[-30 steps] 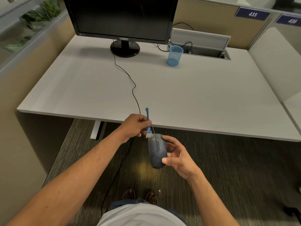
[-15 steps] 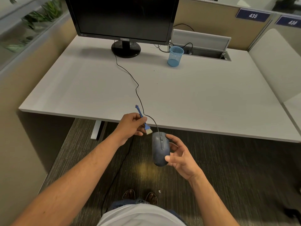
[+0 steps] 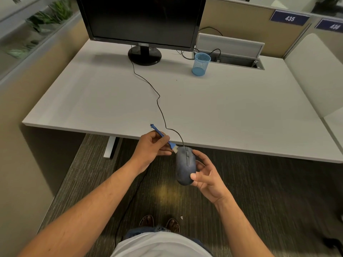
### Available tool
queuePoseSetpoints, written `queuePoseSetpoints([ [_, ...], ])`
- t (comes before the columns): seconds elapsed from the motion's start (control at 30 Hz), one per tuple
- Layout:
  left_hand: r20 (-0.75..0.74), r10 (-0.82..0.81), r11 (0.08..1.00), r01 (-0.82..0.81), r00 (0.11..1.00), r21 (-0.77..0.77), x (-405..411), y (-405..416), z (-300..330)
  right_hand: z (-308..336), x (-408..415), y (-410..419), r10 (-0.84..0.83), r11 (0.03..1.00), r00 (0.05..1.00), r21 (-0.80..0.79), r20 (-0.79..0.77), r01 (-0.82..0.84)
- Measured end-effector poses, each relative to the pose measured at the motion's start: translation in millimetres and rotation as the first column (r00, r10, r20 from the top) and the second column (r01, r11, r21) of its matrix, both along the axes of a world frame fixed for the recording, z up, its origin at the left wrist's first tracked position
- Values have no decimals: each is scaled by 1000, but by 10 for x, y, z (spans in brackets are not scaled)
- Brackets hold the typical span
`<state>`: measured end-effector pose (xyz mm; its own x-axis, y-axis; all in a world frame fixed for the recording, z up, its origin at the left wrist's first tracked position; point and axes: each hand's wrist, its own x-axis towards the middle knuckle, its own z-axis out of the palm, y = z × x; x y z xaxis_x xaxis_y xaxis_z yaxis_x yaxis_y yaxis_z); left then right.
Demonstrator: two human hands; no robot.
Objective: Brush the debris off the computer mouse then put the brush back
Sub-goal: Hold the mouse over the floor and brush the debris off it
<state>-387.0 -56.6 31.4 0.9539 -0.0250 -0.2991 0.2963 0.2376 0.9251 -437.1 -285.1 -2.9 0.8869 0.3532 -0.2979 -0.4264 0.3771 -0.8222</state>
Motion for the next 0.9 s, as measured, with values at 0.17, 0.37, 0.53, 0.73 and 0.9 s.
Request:
queuePoseSetpoints([
  [0.17, 12, -13, 1000, 13, 1000, -27, -34, -14, 10, 0, 43, 4, -17, 999, 1000, 29, 8, 17],
  [0.37, 31, -48, 998, 49, 998, -26, -128, -59, 19, -9, 107, -8, -42, 998, 999, 39, 0, 42],
  [0.53, 47, -94, 996, 94, 994, -3, -232, -81, -10, -17, 141, -30, -63, 998, 998, 16, 2, 63],
  [0.73, 71, -119, 993, 119, 990, 0, -322, -84, -29, -7, 196, -57, -72, 997, 997, 4, 8, 72],
  [0.9, 83, -78, 997, 80, 993, -11, -370, -104, -67, 16, 295, -55, -83, 997, 996, 5, 15, 83],
])
